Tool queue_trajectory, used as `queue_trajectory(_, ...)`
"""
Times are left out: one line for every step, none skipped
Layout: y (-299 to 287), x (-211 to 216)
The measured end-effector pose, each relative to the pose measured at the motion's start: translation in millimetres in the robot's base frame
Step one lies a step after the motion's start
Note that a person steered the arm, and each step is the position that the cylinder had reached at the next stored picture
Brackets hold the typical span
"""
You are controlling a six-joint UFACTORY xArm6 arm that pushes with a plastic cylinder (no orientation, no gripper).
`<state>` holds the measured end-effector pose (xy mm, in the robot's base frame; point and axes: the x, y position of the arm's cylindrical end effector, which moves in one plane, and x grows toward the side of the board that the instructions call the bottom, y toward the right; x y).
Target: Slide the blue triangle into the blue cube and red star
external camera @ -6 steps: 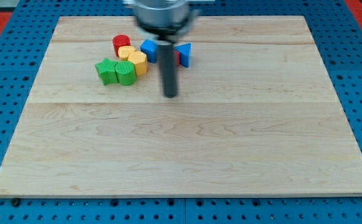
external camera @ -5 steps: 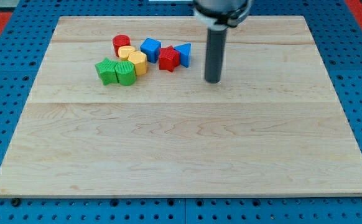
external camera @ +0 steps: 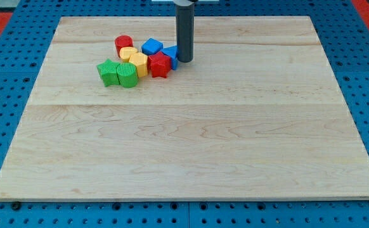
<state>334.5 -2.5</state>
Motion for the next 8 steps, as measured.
queue_trajectory(-7.2,17.9)
queue_trajectory(-48.1,18.6)
queue_trajectory(-72.2,19.2)
queue_trajectory(-72.2,20.6)
queue_trajectory(-52.6,29.1)
queue_trajectory(-51.8,32.3)
queue_trajectory(-17.1,32.7)
queue_trajectory(-7.4,30.3)
